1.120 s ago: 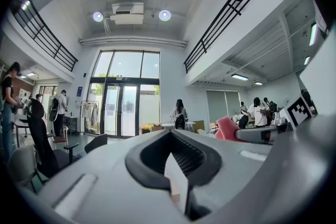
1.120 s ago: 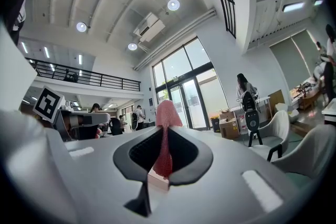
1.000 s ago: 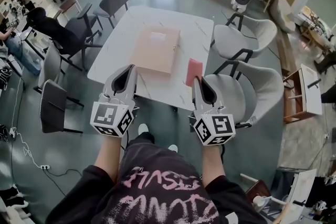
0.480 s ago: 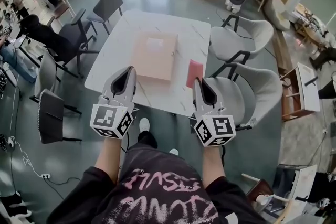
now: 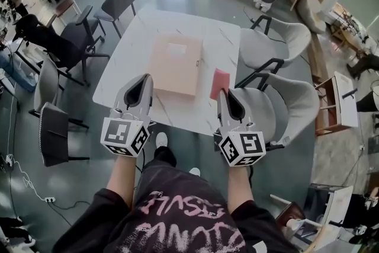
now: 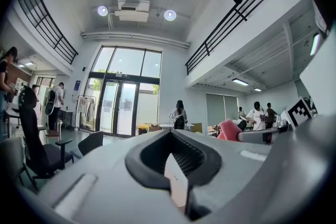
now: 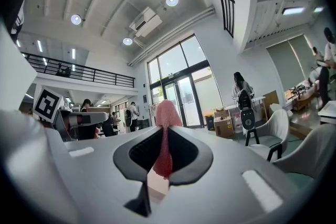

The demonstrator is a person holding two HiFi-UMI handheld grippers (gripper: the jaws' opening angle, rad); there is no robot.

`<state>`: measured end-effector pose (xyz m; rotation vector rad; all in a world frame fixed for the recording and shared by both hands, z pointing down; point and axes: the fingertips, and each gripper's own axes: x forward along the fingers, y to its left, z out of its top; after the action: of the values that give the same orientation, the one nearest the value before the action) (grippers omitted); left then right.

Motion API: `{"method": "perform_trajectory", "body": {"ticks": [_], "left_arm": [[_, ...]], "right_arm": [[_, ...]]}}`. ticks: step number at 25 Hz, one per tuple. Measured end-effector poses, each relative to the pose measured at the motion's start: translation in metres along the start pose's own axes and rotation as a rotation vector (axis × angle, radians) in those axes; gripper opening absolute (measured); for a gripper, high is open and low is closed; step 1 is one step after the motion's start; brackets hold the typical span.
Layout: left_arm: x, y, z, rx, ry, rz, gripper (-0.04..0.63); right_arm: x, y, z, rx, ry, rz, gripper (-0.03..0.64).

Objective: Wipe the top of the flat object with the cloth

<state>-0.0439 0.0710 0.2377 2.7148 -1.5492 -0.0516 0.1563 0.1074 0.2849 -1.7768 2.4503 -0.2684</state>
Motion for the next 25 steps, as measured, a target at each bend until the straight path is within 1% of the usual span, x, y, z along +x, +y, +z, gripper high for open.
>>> {"method": "perform_trajectory", "body": {"ticks": [17, 25], "left_arm": [[0.053, 0.066, -0.026, -0.064, 0.029, -0.001, 0.000], [0.076, 0.097, -0.031, -0.084, 0.046, -0.021, 0.000]], "right_arm": [[0.081, -0.010, -0.020, 0.006, 0.068, -0.035, 0.049], [0.114, -0.009, -0.024, 0.014, 0.088, -0.066, 0.049]]}}
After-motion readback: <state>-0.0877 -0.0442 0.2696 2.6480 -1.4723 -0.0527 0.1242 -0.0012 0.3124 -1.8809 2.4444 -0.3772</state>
